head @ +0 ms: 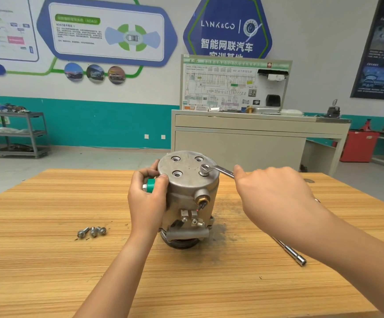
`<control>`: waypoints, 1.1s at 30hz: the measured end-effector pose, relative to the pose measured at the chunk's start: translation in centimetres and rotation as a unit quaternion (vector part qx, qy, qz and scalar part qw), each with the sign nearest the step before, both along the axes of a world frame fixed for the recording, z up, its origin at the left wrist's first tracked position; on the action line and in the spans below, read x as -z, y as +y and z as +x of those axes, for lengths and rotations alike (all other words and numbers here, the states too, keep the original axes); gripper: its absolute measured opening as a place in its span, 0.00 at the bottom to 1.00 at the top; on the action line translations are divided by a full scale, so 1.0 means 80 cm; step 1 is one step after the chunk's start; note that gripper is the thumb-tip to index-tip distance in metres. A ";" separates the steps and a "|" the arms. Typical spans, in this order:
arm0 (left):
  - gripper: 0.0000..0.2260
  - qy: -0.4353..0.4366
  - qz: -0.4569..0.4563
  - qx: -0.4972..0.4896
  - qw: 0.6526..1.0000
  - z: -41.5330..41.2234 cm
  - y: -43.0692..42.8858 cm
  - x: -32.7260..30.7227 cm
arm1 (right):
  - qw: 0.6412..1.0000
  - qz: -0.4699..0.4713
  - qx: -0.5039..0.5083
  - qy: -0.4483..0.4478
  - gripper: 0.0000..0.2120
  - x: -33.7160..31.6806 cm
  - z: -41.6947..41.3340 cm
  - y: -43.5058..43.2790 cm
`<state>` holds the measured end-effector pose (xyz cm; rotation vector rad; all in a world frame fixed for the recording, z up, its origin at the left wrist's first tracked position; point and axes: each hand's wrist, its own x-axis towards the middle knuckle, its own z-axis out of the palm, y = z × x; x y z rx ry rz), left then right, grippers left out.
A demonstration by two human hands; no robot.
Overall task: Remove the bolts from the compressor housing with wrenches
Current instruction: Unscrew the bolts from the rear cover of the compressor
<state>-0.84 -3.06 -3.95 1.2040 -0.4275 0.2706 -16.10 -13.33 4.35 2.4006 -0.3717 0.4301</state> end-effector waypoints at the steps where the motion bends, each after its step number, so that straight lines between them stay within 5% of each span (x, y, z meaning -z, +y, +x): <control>1: 0.07 0.001 -0.001 0.001 1.000 -0.001 -0.001 0.000 | 1.000 0.006 -0.009 0.002 0.26 0.000 0.002 0.001; 6: 0.06 -0.004 -0.002 0.000 1.000 -0.003 -0.002 0.001 | 1.000 0.002 -0.009 0.006 0.29 0.005 0.003 0.009; 9: 0.06 -0.003 0.005 0.003 1.000 -0.001 0.001 0.000 | 0.996 -0.064 0.007 -0.064 0.26 0.023 -0.004 0.005; 13: 0.06 -0.003 0.007 0.024 1.000 0.008 0.004 -0.004 | 0.975 -0.067 -0.106 -0.181 0.11 0.039 0.004 -0.050; 18: 0.08 0.015 0.002 0.049 0.999 0.016 0.008 -0.009 | 0.946 -0.043 -0.190 -0.261 0.11 0.032 0.059 -0.116; 26: 0.06 -0.003 0.031 0.041 0.999 0.011 0.003 -0.009 | 0.965 0.038 -0.246 -0.076 0.19 -0.018 0.194 -0.103; 31: 0.05 -0.002 0.024 0.030 0.999 0.009 0.003 -0.005 | 0.902 0.245 -0.193 -0.299 0.17 -0.034 0.150 -0.103; 33: 0.05 0.002 0.019 0.019 1.000 0.006 0.002 -0.004 | 0.891 0.280 -0.198 -0.297 0.19 -0.034 0.112 -0.095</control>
